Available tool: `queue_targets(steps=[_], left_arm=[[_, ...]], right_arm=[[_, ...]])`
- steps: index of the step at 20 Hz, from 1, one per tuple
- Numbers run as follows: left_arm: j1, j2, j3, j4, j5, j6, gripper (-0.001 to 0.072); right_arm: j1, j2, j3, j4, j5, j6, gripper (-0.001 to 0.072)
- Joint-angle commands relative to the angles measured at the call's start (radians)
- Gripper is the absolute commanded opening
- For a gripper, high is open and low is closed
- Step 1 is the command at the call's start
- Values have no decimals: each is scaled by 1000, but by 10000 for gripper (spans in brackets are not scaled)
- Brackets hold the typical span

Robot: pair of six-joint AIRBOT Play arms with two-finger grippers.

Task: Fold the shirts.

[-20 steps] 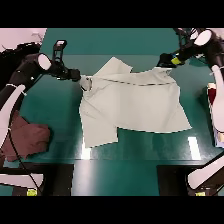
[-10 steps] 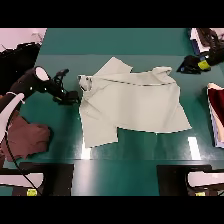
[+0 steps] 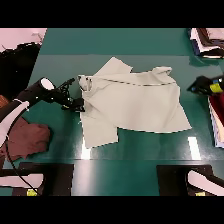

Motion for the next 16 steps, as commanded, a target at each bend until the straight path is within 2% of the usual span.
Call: queue_targets(steps=[1, 2, 3, 4, 6, 8, 13, 15, 16], left_arm=[[-7, 63, 3, -7, 14, 6, 24], [-7, 96, 9, 5, 16, 6, 24], [-7, 127, 10, 11, 21, 6, 24], [-7, 156, 10, 12, 22, 6, 24], [-7, 188, 10, 12, 19, 6, 24], [-7, 195, 10, 11, 9, 6, 24], [-7, 195, 10, 10, 3, 5, 24], [-7, 195, 10, 10, 4, 5, 25], [-7, 195, 10, 10, 4, 5, 24]], right_arm=[[-134, 99, -213, -9, -2, 0, 325], [-192, 117, -281, -8, -1, 0, 343], [-243, 129, -341, -7, -1, 0, 447], [-295, 133, -402, -2, -3, 1, 506], [-363, 117, -494, 17, -6, 0, 495], [-391, 90, -566, 38, -32, 0, 425], [-393, 36, -645, 120, -162, 0, 423], [-392, 38, -642, 134, -204, 0, 302], [-392, 47, -642, 134, -228, 0, 301]])
